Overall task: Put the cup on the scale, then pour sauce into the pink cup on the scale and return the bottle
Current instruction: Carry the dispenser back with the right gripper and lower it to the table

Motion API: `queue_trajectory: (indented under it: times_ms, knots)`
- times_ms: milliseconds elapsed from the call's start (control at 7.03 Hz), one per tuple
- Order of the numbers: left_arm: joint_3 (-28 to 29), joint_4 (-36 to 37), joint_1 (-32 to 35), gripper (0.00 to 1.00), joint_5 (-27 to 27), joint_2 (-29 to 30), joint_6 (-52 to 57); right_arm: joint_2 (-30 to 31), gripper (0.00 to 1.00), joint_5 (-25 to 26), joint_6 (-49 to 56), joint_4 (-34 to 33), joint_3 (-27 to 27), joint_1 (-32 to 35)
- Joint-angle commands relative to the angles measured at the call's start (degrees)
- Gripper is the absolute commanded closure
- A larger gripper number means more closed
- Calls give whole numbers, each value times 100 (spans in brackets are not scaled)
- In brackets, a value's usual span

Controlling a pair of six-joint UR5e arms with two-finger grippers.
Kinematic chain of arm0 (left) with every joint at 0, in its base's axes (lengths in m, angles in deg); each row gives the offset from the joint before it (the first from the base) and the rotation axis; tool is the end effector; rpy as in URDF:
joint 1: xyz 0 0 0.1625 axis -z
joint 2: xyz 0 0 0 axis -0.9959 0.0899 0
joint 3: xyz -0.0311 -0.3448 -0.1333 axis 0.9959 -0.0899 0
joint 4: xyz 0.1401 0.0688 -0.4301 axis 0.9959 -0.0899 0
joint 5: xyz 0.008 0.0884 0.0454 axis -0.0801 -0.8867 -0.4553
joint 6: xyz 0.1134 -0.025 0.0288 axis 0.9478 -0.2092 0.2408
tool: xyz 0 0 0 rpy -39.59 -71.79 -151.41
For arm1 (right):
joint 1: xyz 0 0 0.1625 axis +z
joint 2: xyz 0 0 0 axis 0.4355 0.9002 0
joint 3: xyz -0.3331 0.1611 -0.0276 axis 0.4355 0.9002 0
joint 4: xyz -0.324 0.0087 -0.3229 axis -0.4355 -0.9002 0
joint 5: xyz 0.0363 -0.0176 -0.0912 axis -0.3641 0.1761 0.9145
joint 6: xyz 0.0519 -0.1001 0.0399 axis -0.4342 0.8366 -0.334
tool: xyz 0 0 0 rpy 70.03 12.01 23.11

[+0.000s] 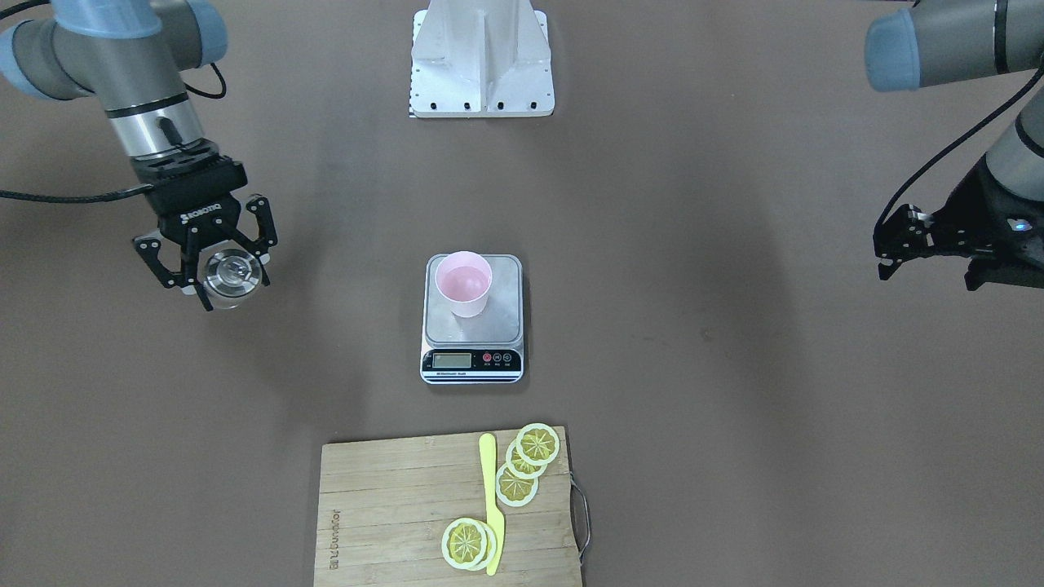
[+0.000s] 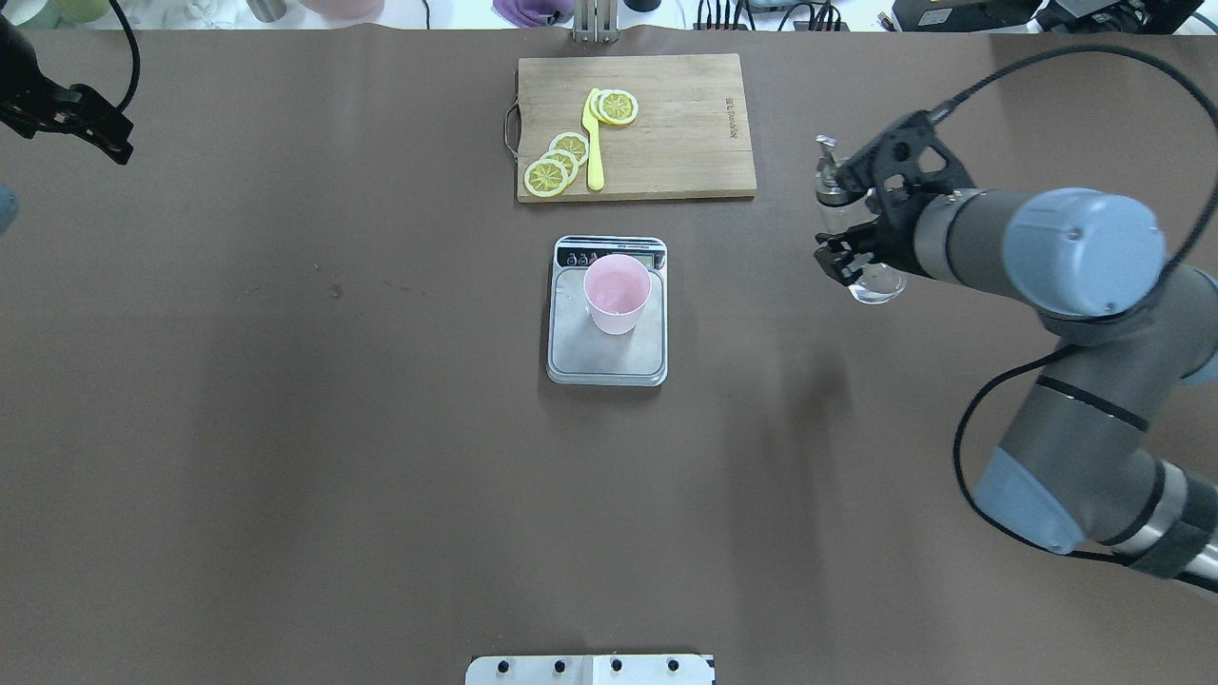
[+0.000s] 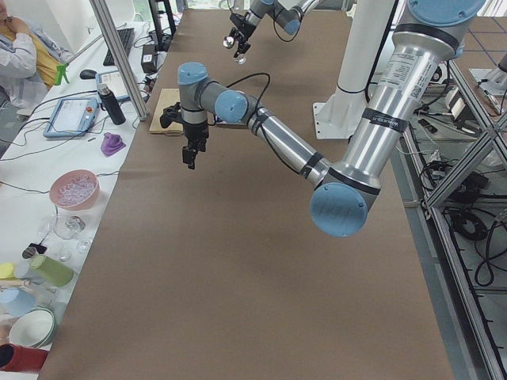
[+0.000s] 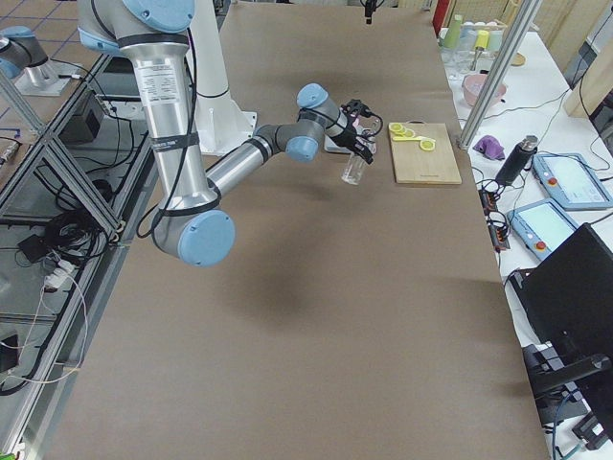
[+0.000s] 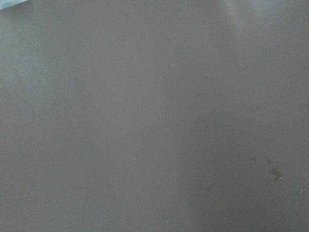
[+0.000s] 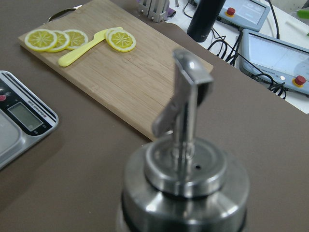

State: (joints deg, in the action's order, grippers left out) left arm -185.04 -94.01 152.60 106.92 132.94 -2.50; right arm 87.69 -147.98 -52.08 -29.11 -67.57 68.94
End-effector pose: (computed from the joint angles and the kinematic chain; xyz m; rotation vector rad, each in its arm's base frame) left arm 0.1706 -0.5993 0.2909 0.2007 0.6731 0.1840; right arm -0.3368 -0.4914 0.2906 0.8955 -0.6977 -0.3580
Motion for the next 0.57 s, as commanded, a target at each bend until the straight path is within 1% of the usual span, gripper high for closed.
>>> queue_trajectory:
  times_ms: [0, 142, 284, 427]
  knots:
    - [12, 0, 0, 3, 0, 9, 9, 849, 100, -199, -35, 2061, 533, 354]
    - [20, 9, 0, 2, 0, 10, 9, 825, 100, -190, -313, 3490, 1364, 364]
    - [12, 9, 0, 3, 0, 18, 0, 520, 100, -208, -429, 4401, 1990, 364]
    - [3, 9, 0, 3, -9, 27, 0, 387, 100, -225, -456, 4566, 2049, 355]
